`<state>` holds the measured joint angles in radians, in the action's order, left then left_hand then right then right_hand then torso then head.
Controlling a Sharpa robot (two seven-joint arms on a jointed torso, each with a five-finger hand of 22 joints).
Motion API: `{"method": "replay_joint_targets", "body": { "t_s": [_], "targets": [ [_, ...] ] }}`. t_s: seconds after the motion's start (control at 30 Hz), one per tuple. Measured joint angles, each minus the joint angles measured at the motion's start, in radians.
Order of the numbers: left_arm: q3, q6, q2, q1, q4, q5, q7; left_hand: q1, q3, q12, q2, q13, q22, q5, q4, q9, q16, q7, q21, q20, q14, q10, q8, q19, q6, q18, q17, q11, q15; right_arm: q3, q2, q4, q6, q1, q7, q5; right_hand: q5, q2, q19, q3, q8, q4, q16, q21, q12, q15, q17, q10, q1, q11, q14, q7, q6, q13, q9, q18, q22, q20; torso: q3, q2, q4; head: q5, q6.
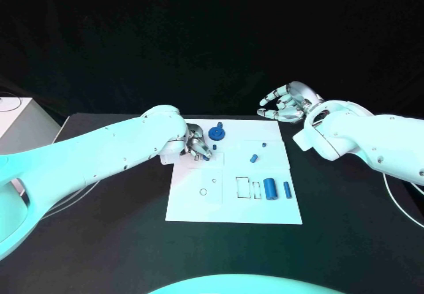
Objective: Assemble the parts on the task board
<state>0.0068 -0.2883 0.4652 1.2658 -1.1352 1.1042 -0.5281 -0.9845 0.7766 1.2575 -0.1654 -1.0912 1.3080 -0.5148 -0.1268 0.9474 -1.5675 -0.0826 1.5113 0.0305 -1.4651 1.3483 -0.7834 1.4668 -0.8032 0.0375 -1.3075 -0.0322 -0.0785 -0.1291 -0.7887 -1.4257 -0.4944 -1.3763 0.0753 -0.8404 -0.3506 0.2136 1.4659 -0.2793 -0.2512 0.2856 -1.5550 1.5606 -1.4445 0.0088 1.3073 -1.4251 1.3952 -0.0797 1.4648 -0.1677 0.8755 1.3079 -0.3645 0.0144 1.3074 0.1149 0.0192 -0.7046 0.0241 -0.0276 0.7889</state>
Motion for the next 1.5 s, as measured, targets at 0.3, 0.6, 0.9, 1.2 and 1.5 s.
{"method": "replay_joint_targets", "body": {
  "t_s": [0.3, 0.6, 0.9, 1.2, 1.5],
  "targets": [
    [0.000, -0.002, 0.001, 0.000, 0.000, -0.001, 0.001, 0.000, 0.000, 0.000, 0.000, 0.000, 0.000, -0.003, 0.000, 0.000, 0.000, 0.000, 0.000, 0.000, 0.000, 0.000, 0.002, 0.000, 0.000, 0.000, 0.000, 0.000, 0.000, 0.000, 0.002, 0.003, 0.000, 0.002, 0.003, -0.021, 0.000, 0.000, 0.000, 0.000, 0.000, 0.000, 0.000, 0.000, 0.000, 0.000, 0.000, 0.000, 0.000, 0.000, 0.000, 0.000, 0.000, 0.000, 0.000, 0.000, 0.000, 0.000, 0.0000, -0.001, -0.0006, 0.000, 0.001],
    [0.001, -0.004, -0.001, 0.001, 0.004, -0.001, 0.001, 0.000, 0.000, 0.000, 0.000, 0.001, 0.000, -0.004, 0.000, 0.000, 0.000, 0.000, 0.000, 0.000, 0.000, 0.000, -0.001, 0.000, -0.001, 0.000, 0.000, 0.000, 0.000, 0.000, 0.003, 0.003, 0.000, 0.003, 0.005, -0.029, 0.000, 0.000, 0.000, 0.000, 0.000, 0.000, 0.000, 0.000, 0.000, 0.000, 0.000, 0.000, 0.000, 0.000, 0.000, 0.000, 0.000, 0.000, 0.000, 0.000, 0.000, 0.000, -0.0001, -0.001, 0.0000, -0.001, 0.004],
    [0.002, -0.019, -0.012, 0.002, 0.018, -0.001, 0.000, 0.000, 0.000, 0.000, 0.000, 0.002, 0.000, -0.004, 0.000, 0.014, 0.000, 0.002, 0.000, 0.000, 0.000, 0.000, -0.002, 0.000, -0.006, 0.000, 0.000, 0.000, 0.000, 0.000, 0.003, 0.003, 0.000, 0.003, 0.006, -0.032, 0.000, 0.000, 0.000, 0.000, 0.000, 0.000, 0.000, 0.000, 0.000, 0.000, 0.000, 0.000, 0.000, 0.000, 0.000, 0.000, 0.000, 0.000, 0.000, 0.000, 0.001, 0.000, -0.0002, -0.001, -0.0005, -0.002, 0.009],
    [0.003, -0.043, -0.021, 0.005, 0.029, 0.002, -0.003, 0.000, 0.000, -0.004, 0.000, 0.006, 0.000, -0.003, 0.000, 0.065, 0.000, 0.002, 0.000, 0.000, 0.000, -0.001, -0.002, 0.000, -0.006, 0.000, 0.000, 0.001, 0.000, 0.000, 0.002, 0.002, 0.000, 0.003, 0.007, -0.033, 0.000, 0.000, 0.000, 0.000, 0.000, 0.000, 0.000, 0.000, 0.000, 0.000, 0.000, 0.000, 0.000, 0.000, 0.000, 0.000, 0.000, 0.000, 0.000, 0.000, 0.001, 0.000, -0.0007, 0.000, -0.0018, -0.002, 0.013],
    [0.004, -0.059, -0.023, 0.007, 0.030, 0.005, -0.003, 0.000, 0.000, -0.004, 0.000, 0.008, 0.000, -0.002, 0.000, 0.074, 0.000, 0.002, 0.005, 0.000, 0.000, -0.001, -0.001, 0.000, -0.006, 0.000, 0.000, 0.001, 0.000, 0.000, 0.001, 0.002, 0.000, 0.003, 0.007, -0.033, 0.000, 0.000, 0.000, 0.000, 0.000, 0.000, 0.000, 0.000, 0.000, 0.000, 0.000, 0.000, 0.000, 0.000, 0.000, 0.000, 0.000, 0.000, 0.000, 0.000, 0.000, 0.000, -0.0007, 0.000, -0.0012, 0.000, 0.015]
  ]
}}
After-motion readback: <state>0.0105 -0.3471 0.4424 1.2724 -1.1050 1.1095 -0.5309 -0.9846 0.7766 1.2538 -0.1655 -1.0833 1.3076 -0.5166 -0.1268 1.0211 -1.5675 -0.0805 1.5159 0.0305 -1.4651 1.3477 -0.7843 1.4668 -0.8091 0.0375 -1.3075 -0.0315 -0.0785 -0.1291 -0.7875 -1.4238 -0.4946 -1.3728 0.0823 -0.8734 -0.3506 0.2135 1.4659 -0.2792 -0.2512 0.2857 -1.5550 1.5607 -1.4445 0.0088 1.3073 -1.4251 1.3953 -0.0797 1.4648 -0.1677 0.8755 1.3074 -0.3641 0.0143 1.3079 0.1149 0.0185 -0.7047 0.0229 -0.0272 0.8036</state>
